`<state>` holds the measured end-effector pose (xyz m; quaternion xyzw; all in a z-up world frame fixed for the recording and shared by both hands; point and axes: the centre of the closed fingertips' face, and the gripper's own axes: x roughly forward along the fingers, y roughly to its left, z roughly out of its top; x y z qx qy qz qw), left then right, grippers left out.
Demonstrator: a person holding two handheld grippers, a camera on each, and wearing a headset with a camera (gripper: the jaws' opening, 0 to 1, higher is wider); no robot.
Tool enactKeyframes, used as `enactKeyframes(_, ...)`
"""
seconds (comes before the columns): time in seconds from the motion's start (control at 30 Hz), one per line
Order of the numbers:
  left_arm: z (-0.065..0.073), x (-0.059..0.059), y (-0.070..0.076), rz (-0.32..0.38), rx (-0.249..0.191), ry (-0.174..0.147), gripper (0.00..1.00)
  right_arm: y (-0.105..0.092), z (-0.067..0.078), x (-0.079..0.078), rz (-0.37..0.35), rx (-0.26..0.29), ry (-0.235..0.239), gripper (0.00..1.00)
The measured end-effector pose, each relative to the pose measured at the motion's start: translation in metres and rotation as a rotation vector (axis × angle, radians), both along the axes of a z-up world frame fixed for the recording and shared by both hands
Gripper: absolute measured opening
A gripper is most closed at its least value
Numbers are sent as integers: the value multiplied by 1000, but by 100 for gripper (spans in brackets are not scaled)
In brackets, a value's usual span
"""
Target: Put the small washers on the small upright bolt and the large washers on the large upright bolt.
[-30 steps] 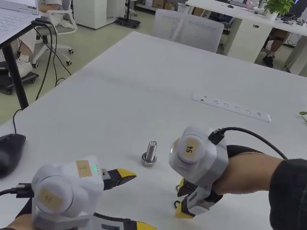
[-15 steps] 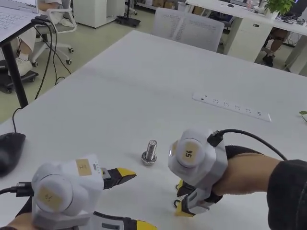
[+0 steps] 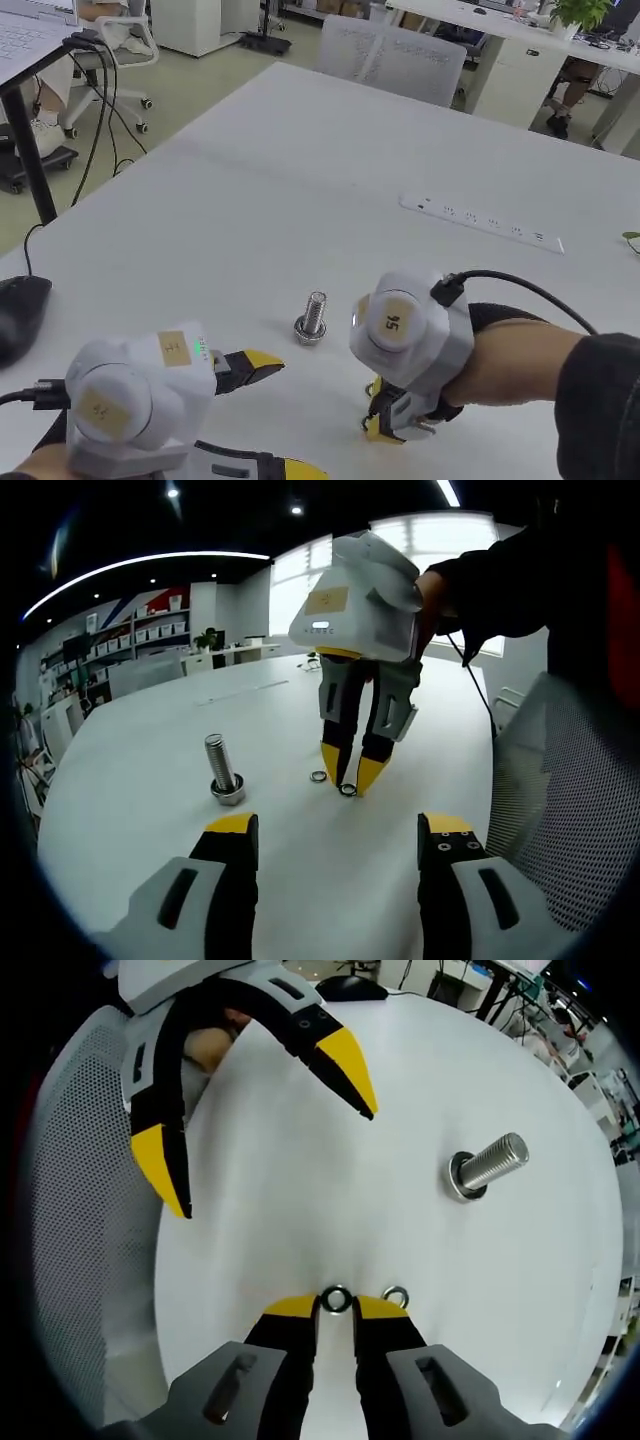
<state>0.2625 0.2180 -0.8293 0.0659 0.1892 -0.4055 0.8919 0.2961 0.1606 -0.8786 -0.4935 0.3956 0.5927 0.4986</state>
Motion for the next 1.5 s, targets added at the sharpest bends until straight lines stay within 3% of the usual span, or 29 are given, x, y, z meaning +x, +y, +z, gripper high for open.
enactKeyframes(1.17, 2, 1, -2, -5, 5, -1, 63, -6, 5, 3, -21, 1, 2, 13)
enactKeyframes(1.5, 2, 1, -3, -9, 5, -2, 63, -20, 10, 4, -45, -7, -1, 13)
